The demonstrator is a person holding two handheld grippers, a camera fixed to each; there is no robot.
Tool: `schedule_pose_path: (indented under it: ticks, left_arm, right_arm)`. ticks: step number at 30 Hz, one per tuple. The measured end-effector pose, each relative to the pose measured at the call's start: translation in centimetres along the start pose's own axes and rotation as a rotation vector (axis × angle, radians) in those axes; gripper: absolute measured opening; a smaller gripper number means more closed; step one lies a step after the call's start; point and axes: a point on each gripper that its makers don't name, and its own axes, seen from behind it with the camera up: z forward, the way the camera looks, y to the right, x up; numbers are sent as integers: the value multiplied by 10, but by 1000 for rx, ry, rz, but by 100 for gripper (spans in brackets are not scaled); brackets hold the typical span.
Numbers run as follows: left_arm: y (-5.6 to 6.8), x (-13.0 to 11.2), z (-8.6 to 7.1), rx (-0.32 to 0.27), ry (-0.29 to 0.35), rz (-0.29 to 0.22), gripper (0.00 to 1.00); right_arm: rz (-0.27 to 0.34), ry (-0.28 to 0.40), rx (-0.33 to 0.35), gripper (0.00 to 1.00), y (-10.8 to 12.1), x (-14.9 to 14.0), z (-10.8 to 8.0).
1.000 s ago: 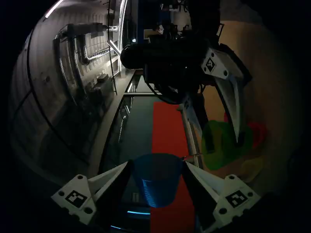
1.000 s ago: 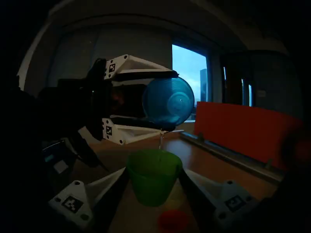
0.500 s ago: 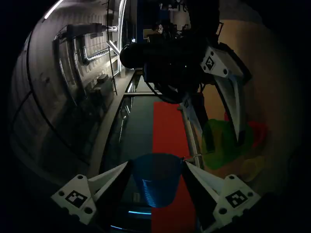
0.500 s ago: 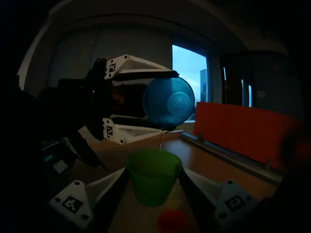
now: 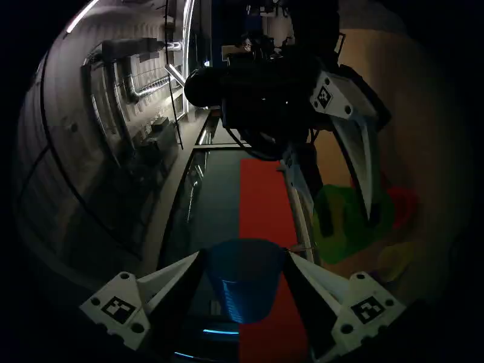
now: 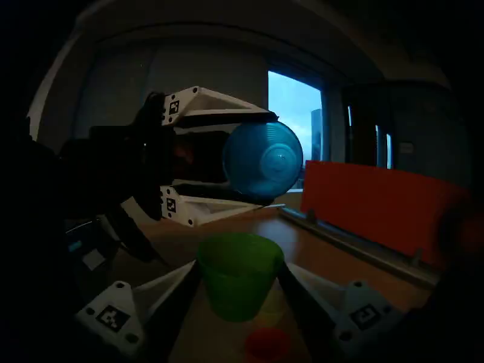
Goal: Pour water
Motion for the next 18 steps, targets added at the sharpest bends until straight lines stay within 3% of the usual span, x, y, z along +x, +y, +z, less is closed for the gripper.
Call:
schedule_pose_path:
  ticks: [8,18]
  left_arm:
    - [-1,-1,0,1,-2,2,88]
    - [-3,-2,1,3,-1,-34,88]
  right_arm:
    - [0,-1,-1,95,0,1,0]
    - [-1,1,-4,95,0,0,0]
